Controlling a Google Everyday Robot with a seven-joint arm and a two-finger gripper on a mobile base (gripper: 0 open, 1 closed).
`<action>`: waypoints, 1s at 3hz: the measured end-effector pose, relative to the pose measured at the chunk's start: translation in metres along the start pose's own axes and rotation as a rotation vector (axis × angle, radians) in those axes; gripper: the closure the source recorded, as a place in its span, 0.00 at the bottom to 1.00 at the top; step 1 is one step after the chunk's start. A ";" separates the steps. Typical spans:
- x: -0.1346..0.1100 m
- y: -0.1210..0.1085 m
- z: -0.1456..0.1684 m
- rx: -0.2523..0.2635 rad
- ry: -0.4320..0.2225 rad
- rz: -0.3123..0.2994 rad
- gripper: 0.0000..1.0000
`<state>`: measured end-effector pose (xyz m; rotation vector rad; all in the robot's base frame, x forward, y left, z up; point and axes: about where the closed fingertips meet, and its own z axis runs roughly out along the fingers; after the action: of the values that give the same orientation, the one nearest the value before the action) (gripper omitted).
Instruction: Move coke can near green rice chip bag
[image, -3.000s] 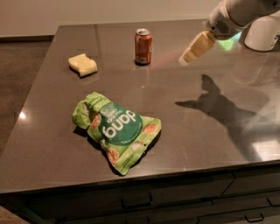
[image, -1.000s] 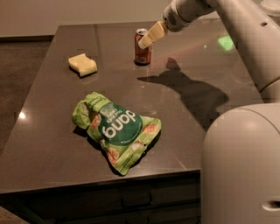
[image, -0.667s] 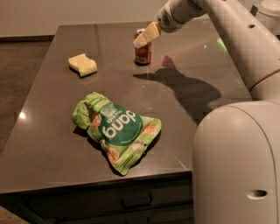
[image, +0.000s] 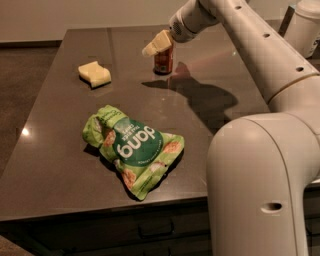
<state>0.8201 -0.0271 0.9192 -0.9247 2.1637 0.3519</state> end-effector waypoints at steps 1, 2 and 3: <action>-0.003 0.006 0.011 -0.020 -0.008 0.004 0.17; -0.004 0.007 0.012 -0.028 -0.017 0.007 0.41; -0.004 0.009 0.004 -0.035 -0.030 -0.006 0.63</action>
Offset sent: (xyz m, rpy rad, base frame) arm 0.0013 0.0084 0.0017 0.0449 -0.0071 0.0139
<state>0.8179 -0.0164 0.9190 -0.9397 2.1334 0.3986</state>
